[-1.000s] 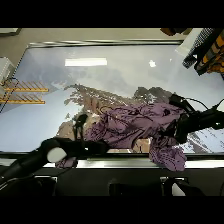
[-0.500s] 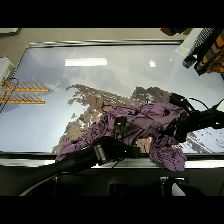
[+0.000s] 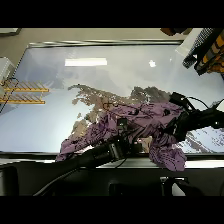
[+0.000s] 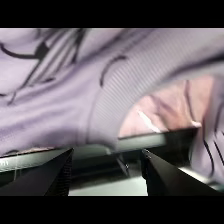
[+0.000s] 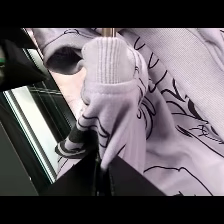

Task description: Fold the clothes and pants, and hang the long-sleeved shirts on hangers.

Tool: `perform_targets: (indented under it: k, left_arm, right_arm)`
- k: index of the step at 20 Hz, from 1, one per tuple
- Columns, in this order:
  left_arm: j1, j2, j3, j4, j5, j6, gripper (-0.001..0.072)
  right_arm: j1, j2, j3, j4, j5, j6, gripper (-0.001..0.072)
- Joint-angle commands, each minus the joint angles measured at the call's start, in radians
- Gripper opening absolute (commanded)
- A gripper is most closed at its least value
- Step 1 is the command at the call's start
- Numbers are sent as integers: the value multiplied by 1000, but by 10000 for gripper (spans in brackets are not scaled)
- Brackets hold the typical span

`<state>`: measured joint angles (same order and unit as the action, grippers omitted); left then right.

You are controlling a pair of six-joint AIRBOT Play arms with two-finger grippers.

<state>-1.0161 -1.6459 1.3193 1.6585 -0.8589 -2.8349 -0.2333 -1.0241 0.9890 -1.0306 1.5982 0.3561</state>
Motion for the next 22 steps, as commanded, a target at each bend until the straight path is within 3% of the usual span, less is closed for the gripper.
perform_targets:
  k: [1, 4, 6, 7, 8, 9, 13, 14, 18, 22]
  left_arm:
    - [0, -32, 6, 31, -5, -132, 447]
    - [1, -45, 6, 38, -5, -167, 444]
    - [2, -44, 6, 44, -5, -167, 292]
    - [5, -44, 6, 44, -5, -167, 281]
    - [9, -42, 6, 45, -5, -167, 165]
    - [14, -39, 6, 45, -6, -167, 115]
    - [47, -21, 6, 52, -26, -165, 107]
    - [55, -18, 6, 54, -43, -164, 19]
    - [84, -6, 6, 55, -50, -102, 22]
    - [133, 11, 6, 54, -50, 42, 21]
  right_arm:
    - [0, 1, 0, 12, -4, 0, 33]
    - [0, 1, 0, 28, -12, 0, 33]
    - [0, 1, 0, 28, -14, 0, 33]
    - [0, 1, 0, 28, -13, 0, 33]
    - [0, 1, 0, 28, -6, 0, 33]
    - [0, 1, 0, 28, 1, 0, 33]
    - [0, 2, 0, 28, 0, 11, 33]
    - [0, 3, 0, 28, 1, 11, 33]
    - [0, 9, 0, 28, 5, 30, 33]
    - [0, 68, 0, 27, 26, 89, 32]
